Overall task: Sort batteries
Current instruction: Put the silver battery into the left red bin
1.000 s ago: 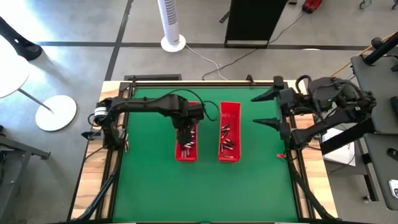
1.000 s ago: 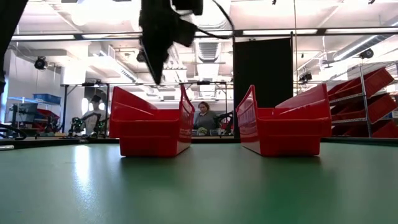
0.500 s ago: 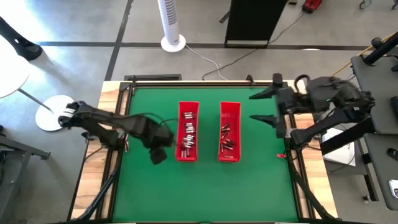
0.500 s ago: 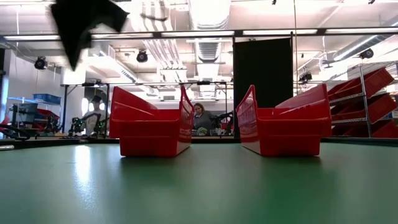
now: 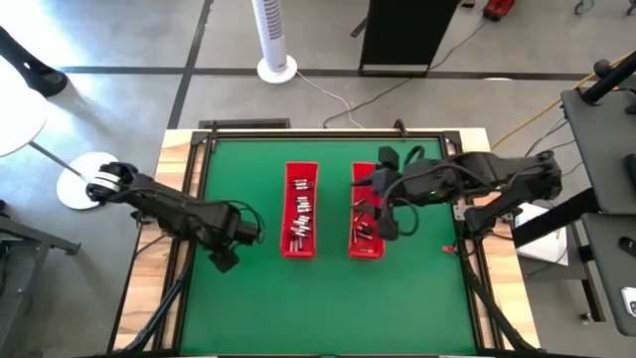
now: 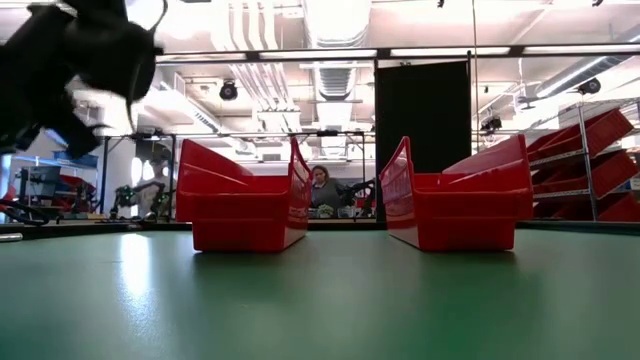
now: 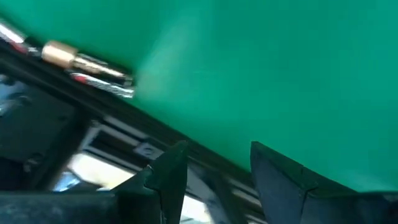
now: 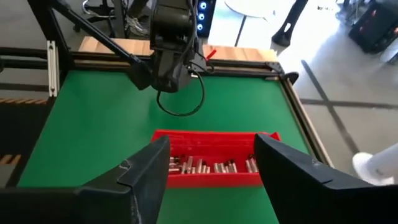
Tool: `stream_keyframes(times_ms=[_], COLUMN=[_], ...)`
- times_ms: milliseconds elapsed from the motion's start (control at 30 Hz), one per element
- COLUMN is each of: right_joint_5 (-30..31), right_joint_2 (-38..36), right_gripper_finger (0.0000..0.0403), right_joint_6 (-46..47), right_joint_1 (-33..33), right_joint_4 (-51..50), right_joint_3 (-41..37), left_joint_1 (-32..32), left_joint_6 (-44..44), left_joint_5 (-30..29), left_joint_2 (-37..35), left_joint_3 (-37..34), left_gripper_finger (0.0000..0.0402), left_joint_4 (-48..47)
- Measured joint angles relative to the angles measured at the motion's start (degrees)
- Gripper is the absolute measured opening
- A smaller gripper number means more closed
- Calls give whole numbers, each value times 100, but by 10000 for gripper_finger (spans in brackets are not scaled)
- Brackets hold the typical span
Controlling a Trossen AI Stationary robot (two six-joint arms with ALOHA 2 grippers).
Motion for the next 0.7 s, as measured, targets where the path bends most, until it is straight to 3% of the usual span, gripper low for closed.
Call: stream_keyframes(times_ms=[167, 300, 533, 700], right_joint_5=[-83, -278, -327, -324], right_joint_2=[169, 203, 118, -20], right_gripper_finger=[204, 176, 122, 90], right_joint_6=[373, 556, 705, 715], right_joint_1=[47, 90, 177, 177], right_joint_4=[-60, -112, -149, -299], right_joint_3=[0, 0, 2, 2], left_joint_1=[61, 190, 199, 214], left_joint_6=[376, 1137, 2181, 2254], left_joint_5=[-337, 143, -20, -13], left_joint_2=[484, 1072, 1945, 2072], left_joint_3=[8, 82, -79, -566], left_gripper_finger=[155, 143, 18, 6], left_joint_4=[30, -10, -153, 331])
